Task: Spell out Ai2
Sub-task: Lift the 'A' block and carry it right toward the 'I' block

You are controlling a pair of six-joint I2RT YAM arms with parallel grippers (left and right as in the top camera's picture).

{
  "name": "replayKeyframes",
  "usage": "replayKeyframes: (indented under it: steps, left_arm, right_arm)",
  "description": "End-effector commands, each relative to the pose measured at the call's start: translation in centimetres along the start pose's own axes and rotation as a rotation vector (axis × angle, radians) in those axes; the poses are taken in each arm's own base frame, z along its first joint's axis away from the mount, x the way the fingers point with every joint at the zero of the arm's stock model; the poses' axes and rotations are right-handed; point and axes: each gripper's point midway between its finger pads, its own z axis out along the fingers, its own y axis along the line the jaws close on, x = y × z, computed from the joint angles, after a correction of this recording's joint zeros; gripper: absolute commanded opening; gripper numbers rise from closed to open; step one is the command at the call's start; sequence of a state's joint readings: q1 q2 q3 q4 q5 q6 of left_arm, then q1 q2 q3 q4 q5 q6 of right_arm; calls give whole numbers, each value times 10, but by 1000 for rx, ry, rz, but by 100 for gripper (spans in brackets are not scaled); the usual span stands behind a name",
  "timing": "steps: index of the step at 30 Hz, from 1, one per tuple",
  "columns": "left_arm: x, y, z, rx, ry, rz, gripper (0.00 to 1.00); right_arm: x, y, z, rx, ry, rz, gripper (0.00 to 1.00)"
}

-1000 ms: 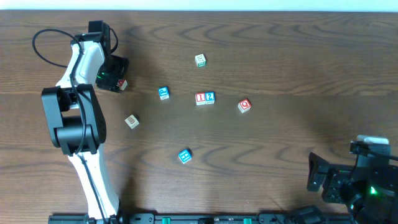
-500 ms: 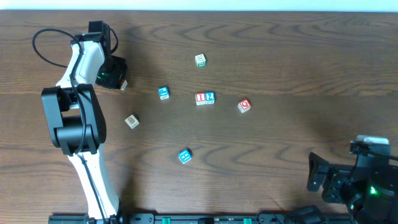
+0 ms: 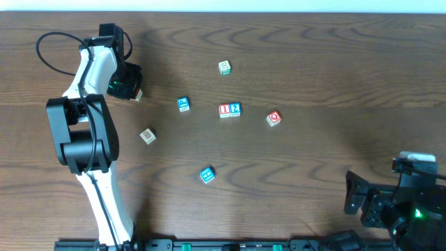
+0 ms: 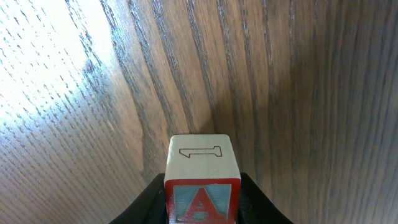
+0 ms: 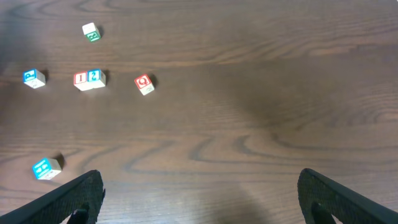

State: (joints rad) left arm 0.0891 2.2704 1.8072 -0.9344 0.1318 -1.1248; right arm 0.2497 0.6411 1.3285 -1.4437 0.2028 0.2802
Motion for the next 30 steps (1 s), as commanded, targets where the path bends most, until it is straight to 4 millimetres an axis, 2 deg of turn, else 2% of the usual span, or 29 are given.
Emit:
replayKeyframes:
  steps: [1,3,8,11,14,16,17,19,26,30]
  left_arm:
    - [-3,-2,0,1,-1,10,12]
    - [-3,-2,0,0,0,25,6]
    - [-5,-6,-8,4,-13,113,5]
    - [-10,-14,-28,-5,-71,204,5]
    - [-1,-33,-49,13,-123,336,6]
    - [19,-52,-61,50,-146,462,5]
    - [37,-64,-65,64,-166,541,5]
    - [60,-72,-67,54,-207,632,5]
    - [155,-84,-64,49,-240,913,5]
    - [177,-80,-63,35,-239,1002,6]
  right_arm:
    - [0,-3,0,15,-4,-3,99]
    - [0,-3,0,15,-4,-3,99]
    - [0,-3,0,15,-4,-3,99]
    - [0,-3,0,15,-4,-3,99]
    - [0,-3,0,15,-4,-3,99]
    - [0,-3,0,15,-4,-3,99]
    - [0,-3,0,15,-4,-3,99]
    - [0,-3,0,15,-4,-3,99]
    - [0,-3,0,15,-4,-3,99]
    - [0,-3,0,15,-4,-3,99]
